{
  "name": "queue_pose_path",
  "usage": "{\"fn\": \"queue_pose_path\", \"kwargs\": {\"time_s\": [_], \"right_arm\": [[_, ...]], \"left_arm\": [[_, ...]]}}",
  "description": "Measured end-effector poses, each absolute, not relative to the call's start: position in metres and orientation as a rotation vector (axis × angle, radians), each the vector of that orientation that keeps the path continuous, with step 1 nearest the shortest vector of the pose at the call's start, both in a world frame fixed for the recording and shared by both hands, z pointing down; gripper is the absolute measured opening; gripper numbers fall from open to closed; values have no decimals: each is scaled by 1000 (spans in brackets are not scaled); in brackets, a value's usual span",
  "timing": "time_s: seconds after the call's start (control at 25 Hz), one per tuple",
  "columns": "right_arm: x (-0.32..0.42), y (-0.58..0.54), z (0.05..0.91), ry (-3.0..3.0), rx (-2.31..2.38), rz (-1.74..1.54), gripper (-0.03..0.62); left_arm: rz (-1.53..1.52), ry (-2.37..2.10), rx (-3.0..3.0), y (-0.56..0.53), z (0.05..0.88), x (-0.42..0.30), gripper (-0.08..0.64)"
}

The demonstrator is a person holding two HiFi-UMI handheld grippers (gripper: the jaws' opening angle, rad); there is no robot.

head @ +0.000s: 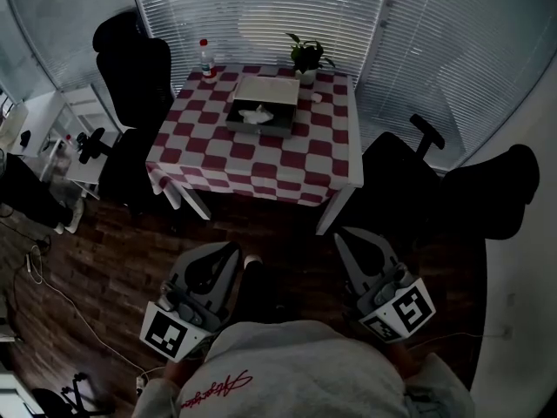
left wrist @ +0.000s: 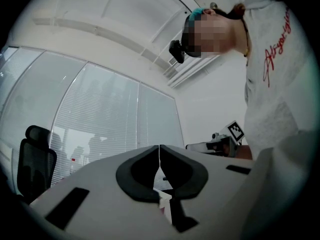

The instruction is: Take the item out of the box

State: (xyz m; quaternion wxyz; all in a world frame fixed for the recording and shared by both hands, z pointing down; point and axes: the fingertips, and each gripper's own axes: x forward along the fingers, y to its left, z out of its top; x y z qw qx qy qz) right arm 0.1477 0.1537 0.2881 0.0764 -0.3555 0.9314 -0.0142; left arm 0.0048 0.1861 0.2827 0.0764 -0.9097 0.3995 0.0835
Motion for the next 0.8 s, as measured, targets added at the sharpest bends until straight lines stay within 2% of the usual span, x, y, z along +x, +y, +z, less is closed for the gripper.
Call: {"fn": "queue_pose_path", "kwargs": {"time_s": [0.8], "right_arm": [[119,89,288,2797,-1039,-17,8]], "left_arm": [[226,1190,-2717,120,288,-20,17]]}}
